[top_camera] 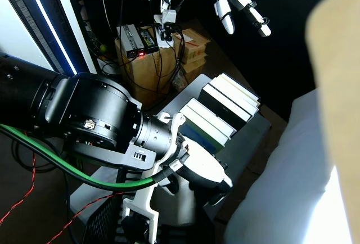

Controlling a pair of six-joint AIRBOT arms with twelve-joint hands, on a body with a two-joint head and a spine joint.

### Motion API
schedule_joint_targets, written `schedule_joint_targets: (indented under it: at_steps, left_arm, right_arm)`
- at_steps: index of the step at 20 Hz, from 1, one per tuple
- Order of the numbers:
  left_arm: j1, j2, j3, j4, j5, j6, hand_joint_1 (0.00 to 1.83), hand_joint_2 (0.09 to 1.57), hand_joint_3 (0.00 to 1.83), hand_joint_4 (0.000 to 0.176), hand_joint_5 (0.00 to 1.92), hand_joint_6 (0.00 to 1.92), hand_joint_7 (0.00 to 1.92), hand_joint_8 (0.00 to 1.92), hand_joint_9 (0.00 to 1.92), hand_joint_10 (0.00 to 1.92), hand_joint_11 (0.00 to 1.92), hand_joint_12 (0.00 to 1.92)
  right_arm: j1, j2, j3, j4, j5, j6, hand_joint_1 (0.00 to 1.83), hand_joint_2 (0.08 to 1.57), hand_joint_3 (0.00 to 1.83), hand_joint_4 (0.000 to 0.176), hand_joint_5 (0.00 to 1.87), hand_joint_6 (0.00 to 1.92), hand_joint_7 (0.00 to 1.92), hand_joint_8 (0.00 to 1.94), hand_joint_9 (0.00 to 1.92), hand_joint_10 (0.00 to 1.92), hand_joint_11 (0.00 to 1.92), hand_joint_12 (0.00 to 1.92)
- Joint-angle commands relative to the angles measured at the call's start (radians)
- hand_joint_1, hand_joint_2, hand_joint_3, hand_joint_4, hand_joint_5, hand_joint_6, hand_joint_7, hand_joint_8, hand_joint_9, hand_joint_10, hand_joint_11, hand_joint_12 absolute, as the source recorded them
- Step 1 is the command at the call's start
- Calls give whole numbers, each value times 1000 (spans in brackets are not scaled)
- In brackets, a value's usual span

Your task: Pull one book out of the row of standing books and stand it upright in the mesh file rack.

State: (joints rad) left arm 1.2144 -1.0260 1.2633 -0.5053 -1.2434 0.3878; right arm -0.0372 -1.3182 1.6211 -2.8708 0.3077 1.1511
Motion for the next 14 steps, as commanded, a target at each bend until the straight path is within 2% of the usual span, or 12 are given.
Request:
schedule_joint_targets:
  at_steps: [1, 2, 3, 5, 6, 7, 8, 9, 10, 12, 13, 14]
  left_arm:
    - [1, 4, 8, -14, -123, -6, 673, 1394, 2, 14, 82, 3, 17, 2, 0, 0, 0, 0]
    - [1, 3, 8, -15, -123, -6, 673, 1395, 2, 18, 76, 0, 14, 1, 0, 0, 0, 0]
    - [1, 3, 8, -15, -123, -7, 701, 1388, 0, 17, 83, 3, 20, 3, 0, 0, 0, 0]
    - [1, 3, 8, -15, -123, -7, 708, 1384, 0, 26, 83, 2, 23, 3, 0, 0, 0, 0]
    - [1, 3, 8, -15, -123, -7, 720, 1379, 0, 15, 93, 6, 29, 4, 0, 0, 0, 0]
    - [1, 3, 8, -15, -124, -7, 721, 1378, 0, 14, 94, 5, 32, 5, 0, 0, 0, 0]
    - [1, 3, 8, -15, -124, -7, 698, 1385, 0, 16, 83, 1, 21, 2, 0, 0, 0, 0]
    - [1, 3, 8, -15, -124, -8, 696, 1386, 0, 17, 85, 2, 19, 2, 0, 0, 0, 0]
    - [1, 3, 8, -15, -124, -8, 707, 1385, 0, 20, 83, 1, 20, 2, 0, 0, 0, 0]
    - [1, 3, 8, -15, -125, -8, 736, 1376, 0, 10, 96, 5, 32, 5, 0, 0, 0, 0]
    - [1, 3, 7, -15, -126, -10, 732, 1377, 0, 0, 101, 6, 42, 8, 4, 2, 11, 5]
    - [0, 3, 7, -13, -128, -13, 731, 1380, 0, 0, 95, 3, 41, 7, 3, 1, 19, 9]
  right_arm:
    - [2, 17, 6, -24, -80, -1, 1011, 1242, 0, 0, 533, 273, 649, 0, 427, 840, 111, 1735]
    - [2, 18, 6, -24, -80, 1, 1056, 1217, 0, 0, 554, 255, 667, 7, 445, 828, 138, 1733]
    - [2, 19, 6, -24, -80, 3, 1014, 1232, 0, 0, 520, 237, 648, 1, 393, 856, 96, 1763]
    - [2, 22, 4, -24, -80, 8, 1057, 1191, 0, 0, 542, 242, 644, 15, 405, 965, 156, 1758]
    - [2, 23, 3, -24, -80, 9, 1026, 1202, 0, 0, 527, 225, 609, 3, 358, 979, 131, 1751]
    - [2, 24, 2, -24, -81, 11, 1051, 1184, 0, 0, 543, 215, 621, 7, 379, 958, 150, 1737]
    - [2, 26, 1, -24, -82, 14, 998, 1238, 11, 0, 472, 175, 537, 1, 298, 935, 60, 1768]
    - [2, 27, 0, -24, -83, 15, 972, 1246, 6, 0, 474, 150, 520, 0, 307, 834, 19, 1724]
    - [2, 28, -1, -24, -85, 18, 1011, 1203, 0, 0, 558, 131, 577, 12, 392, 744, 72, 1706]
    - [2, 36, -8, -24, -88, 25, 964, 1187, 0, 0, 565, 90, 591, 11, 433, 693, 126, 1722]
    - [2, 46, -20, -24, -93, 36, 722, 1271, 13, 0, 475, 49, 515, 1, 331, 767, 63, 1775]
    - [6, 59, -52, -23, -104, 48, 542, 1317, 26, 0, 415, 22, 447, 2, 247, 752, 12, 1744]
